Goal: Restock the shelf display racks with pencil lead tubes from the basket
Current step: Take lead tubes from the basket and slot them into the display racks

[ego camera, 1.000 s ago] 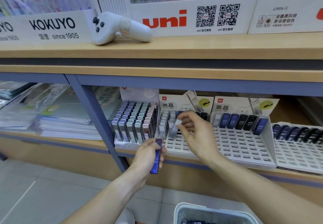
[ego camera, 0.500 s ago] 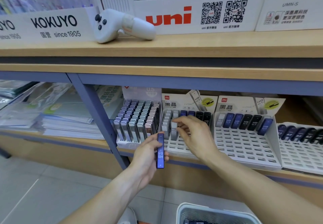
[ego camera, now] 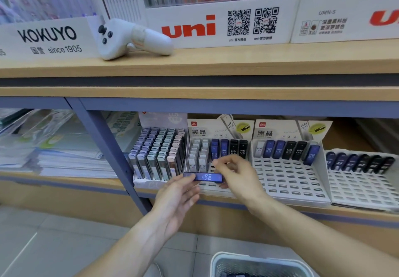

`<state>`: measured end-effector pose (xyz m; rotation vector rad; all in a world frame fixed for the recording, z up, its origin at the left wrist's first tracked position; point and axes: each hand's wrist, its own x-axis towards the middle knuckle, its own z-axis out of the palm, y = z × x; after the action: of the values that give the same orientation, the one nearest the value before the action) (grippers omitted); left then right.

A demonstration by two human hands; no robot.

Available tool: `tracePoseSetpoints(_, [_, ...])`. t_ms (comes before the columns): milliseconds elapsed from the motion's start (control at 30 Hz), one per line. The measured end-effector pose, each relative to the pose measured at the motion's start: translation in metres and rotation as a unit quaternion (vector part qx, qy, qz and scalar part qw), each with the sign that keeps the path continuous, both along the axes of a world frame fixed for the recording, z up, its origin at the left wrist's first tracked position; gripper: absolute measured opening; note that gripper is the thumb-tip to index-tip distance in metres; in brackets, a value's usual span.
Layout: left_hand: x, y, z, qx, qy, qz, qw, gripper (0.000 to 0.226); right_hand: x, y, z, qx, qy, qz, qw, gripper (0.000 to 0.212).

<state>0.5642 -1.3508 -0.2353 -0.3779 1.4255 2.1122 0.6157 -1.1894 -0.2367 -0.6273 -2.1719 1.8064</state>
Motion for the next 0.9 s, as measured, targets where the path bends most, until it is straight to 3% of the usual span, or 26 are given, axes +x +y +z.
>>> tracePoseSetpoints(67, [0.000, 0.005, -0.002, 0.002, -0.011, -0.007, 1.000, 0.037, 0.006, 0.003, 0.004, -0.125, 0.001, -0.007, 0.992, 0.020])
tracePoseSetpoints(233, [0.007, 0.020, 0.002, -0.014, 0.028, -0.090, 0.995, 0.025, 0.010, 0.011, 0.006, -0.137, 0.039, -0.066, 0.988, 0.031])
tracePoseSetpoints(367, [0.011, 0.032, -0.003, -0.162, 0.157, -0.122, 0.966, 0.027, 0.001, 0.029, 0.007, -0.009, 0.077, -0.153, 0.985, 0.030])
tracePoseSetpoints(500, [0.009, 0.036, -0.016, -0.287, 0.278, -0.178, 0.899, 0.025, -0.008, 0.041, 0.004, 0.166, 0.118, -0.132, 0.970, 0.028])
tracePoseSetpoints(733, [0.007, 0.039, -0.021, -0.359, 0.369, -0.216, 0.829, 0.030, -0.018, 0.042, -0.010, 0.308, 0.109, -0.062, 0.943, 0.024])
tracePoseSetpoints(900, [0.007, 0.037, -0.021, -0.381, 0.407, -0.229, 0.798, 0.036, -0.022, 0.045, -0.015, 0.337, 0.111, -0.039, 0.934, 0.024])
